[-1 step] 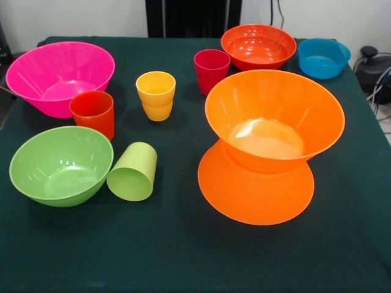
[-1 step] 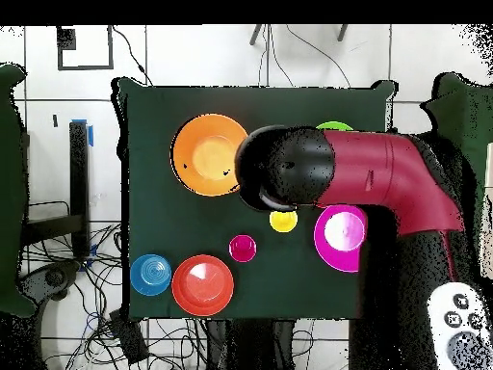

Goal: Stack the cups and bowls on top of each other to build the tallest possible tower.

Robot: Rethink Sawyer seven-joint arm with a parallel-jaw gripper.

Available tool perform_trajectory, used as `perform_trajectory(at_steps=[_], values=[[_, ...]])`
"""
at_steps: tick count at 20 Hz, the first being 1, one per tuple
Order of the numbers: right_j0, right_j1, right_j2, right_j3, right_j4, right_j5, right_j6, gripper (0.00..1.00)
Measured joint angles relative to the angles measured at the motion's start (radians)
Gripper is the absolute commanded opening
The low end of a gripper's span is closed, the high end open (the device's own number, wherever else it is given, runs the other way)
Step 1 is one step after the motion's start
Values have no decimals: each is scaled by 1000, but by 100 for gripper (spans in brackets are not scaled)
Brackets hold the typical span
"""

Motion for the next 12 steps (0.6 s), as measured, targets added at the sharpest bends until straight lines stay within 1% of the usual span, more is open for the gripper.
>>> perform_trajectory(at_steps=[3, 12], values=[[-5, 0, 8, 0, 0, 3, -18, 100], [-5, 11, 17, 0, 4, 3, -18, 100]])
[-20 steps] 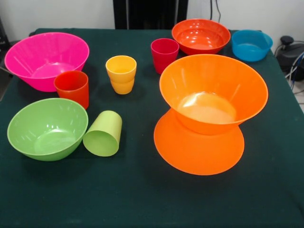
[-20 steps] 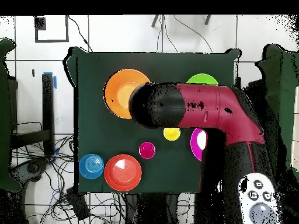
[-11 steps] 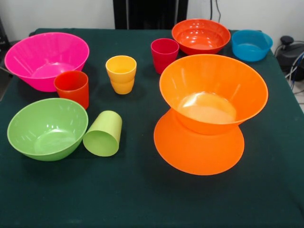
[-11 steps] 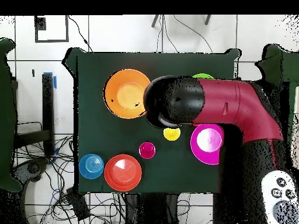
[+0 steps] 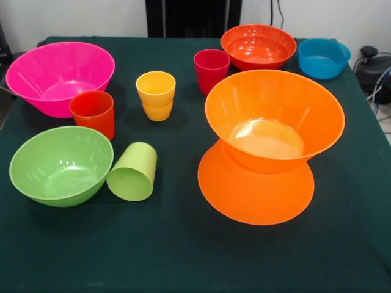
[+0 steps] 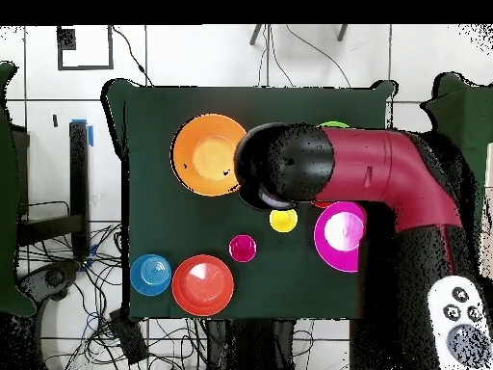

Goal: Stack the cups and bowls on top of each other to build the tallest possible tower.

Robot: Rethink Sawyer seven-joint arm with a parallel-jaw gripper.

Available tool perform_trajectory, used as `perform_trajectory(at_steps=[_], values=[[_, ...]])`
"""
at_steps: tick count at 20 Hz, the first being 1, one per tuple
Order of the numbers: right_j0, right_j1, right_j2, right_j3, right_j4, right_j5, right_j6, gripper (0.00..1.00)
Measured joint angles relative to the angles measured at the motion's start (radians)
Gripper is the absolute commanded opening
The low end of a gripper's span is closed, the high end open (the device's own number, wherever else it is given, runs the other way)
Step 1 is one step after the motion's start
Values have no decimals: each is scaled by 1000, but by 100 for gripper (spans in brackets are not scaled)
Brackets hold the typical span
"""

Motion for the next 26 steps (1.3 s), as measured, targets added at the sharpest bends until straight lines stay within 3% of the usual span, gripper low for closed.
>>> perform_trajectory(at_steps=[14, 26], values=[[12, 40, 0, -5, 6, 0, 0, 100], [72, 56, 0, -105, 3, 25, 0, 100]])
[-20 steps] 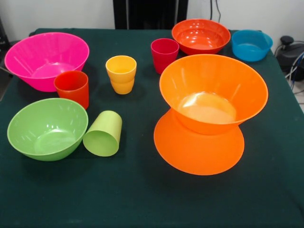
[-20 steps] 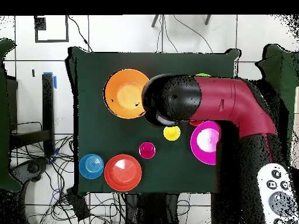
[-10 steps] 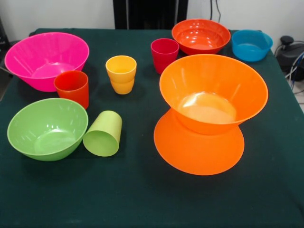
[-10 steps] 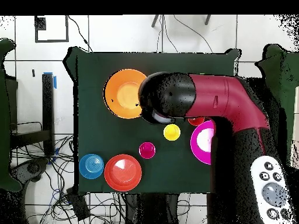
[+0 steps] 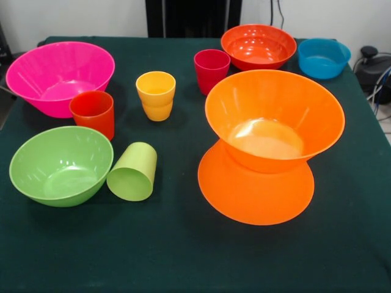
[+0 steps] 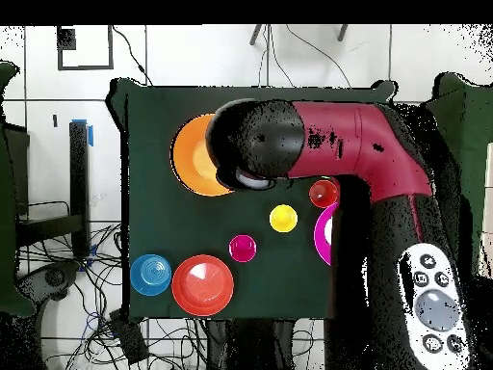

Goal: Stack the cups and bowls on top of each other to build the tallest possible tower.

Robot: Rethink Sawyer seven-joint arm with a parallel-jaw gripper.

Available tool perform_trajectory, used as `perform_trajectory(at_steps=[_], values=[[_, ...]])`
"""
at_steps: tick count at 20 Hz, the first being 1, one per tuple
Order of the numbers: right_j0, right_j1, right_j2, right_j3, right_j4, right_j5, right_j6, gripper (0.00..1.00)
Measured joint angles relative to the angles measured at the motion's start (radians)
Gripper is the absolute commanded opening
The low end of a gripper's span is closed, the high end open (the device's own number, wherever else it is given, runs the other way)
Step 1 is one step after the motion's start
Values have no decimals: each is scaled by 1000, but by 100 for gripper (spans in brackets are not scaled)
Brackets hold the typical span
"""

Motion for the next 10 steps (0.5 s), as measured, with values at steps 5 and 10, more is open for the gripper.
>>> perform_trajectory(at_steps=[5, 10], values=[[11, 0, 0, -33, -1, 29, 0, 100], [11, 0, 0, -45, -2, 38, 0, 100]])
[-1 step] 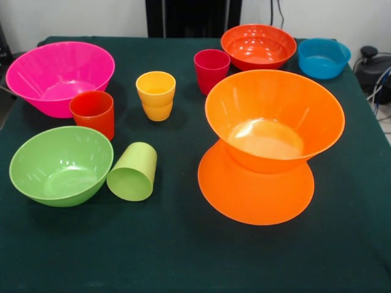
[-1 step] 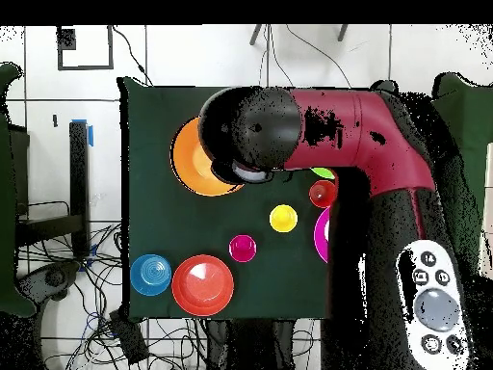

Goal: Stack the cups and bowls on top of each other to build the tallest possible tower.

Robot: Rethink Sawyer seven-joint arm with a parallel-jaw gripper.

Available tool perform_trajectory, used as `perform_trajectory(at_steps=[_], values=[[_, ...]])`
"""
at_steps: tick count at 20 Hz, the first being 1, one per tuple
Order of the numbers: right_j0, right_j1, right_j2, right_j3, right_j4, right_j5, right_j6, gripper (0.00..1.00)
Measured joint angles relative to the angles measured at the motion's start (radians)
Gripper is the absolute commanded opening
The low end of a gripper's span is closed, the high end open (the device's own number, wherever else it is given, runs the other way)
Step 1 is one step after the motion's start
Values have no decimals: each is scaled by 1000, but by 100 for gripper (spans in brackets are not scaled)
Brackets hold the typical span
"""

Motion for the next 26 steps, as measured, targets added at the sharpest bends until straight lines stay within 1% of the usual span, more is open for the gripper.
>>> perform_trajectory(at_steps=[19, 26], values=[[-1, 21, -1, -2, -3, 0, 0, 100], [7, 28, -17, -2, -3, -11, 0, 100]])
